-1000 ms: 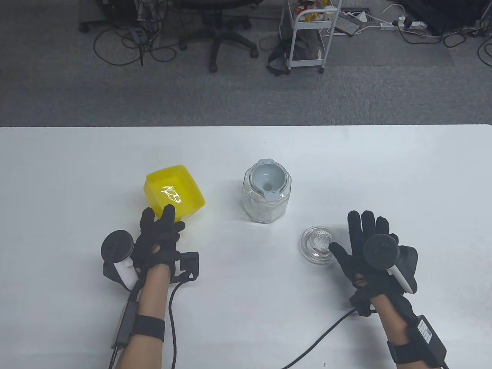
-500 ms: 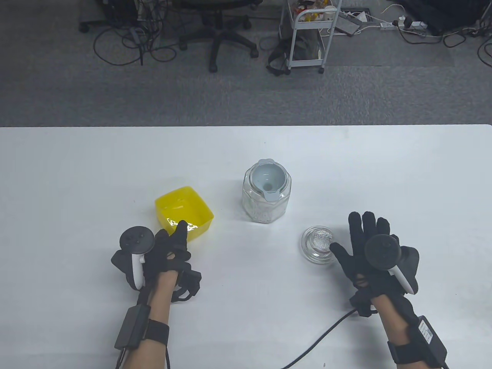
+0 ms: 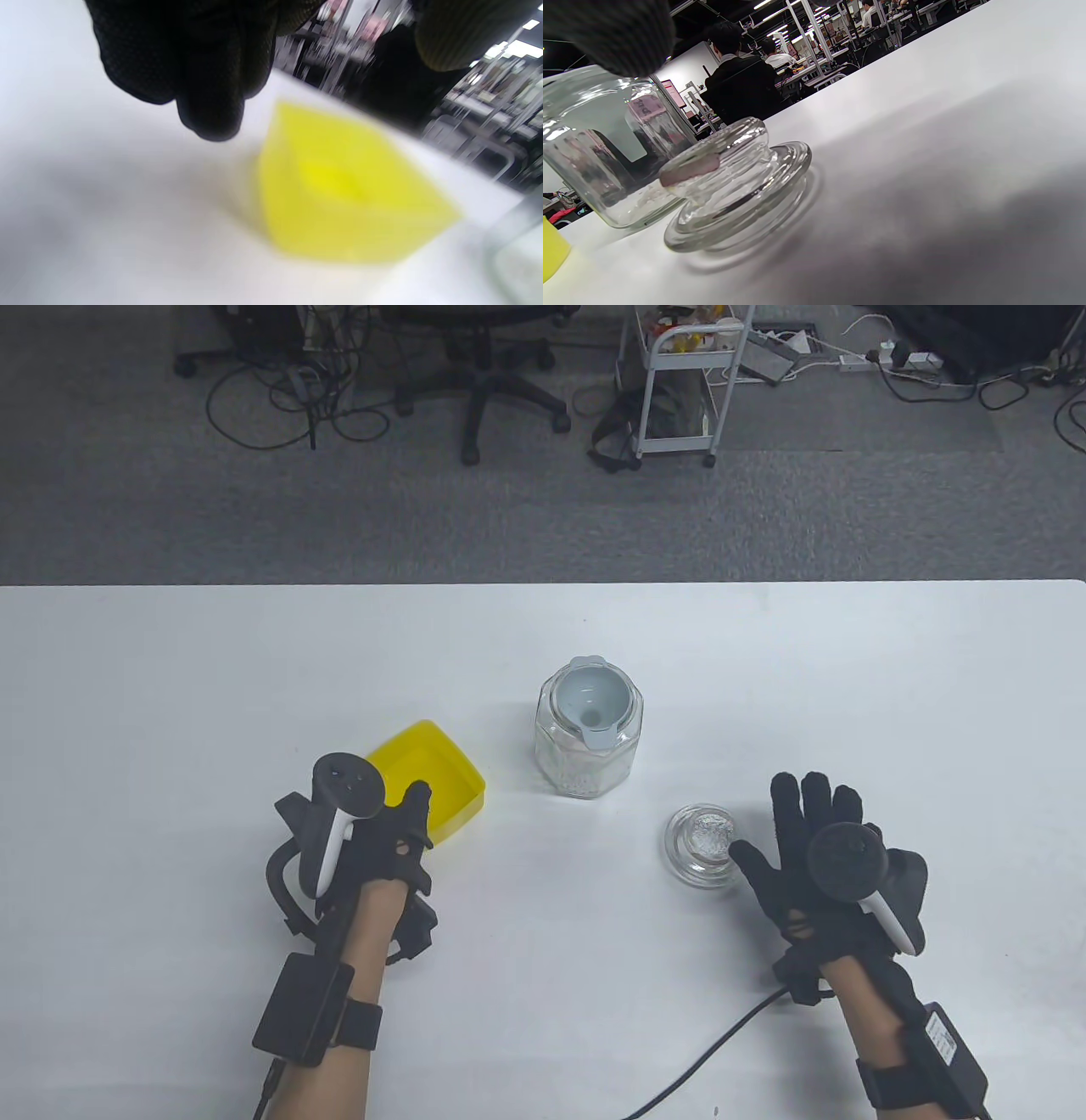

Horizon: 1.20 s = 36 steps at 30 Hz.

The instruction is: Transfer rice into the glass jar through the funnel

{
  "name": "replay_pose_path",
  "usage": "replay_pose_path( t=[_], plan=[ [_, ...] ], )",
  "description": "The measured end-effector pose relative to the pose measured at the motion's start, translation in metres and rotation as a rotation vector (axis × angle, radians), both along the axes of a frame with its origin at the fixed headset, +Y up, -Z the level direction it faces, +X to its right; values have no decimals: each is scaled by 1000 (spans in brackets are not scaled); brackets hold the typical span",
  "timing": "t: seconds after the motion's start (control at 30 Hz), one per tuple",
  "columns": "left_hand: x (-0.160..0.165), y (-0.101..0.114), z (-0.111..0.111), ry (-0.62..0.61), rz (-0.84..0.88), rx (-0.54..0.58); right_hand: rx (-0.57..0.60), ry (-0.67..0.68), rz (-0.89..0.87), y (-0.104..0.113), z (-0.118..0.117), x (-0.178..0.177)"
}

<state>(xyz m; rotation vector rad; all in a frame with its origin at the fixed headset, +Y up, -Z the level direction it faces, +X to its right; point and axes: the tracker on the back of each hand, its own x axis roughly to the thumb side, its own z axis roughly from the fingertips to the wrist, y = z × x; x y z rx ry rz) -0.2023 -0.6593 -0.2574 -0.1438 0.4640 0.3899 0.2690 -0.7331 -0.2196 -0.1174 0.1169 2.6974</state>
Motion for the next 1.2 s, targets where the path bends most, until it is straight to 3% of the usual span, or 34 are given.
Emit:
replay_pose_path(
  t=[0.1,0.17,0.27,0.43,0.67,0.83,1.03,1.2],
  plan=[
    [21,32,-17,-68,-56,157,-3,2,5,0,0,-1],
    [41,44,-33,-189,-58,215,-4,2,3,0,0,0],
    [73,47,-54,-276,-8,266,-5,1,2,-1,0,0],
    [120,30,-91,-444,32,149,-2,2,-1,0,-1,0],
    [155,13,-137,-427,9,-1,-10,26,39,-2,-2,-6],
    [165,4,-147,-406,-28,-107,-3,31,37,-2,-3,-7],
    [157,9,-144,-376,-82,-9,-1,40,41,-2,-2,-9],
    [132,36,-134,-366,78,105,2,47,49,-3,-2,-10]
  ],
)
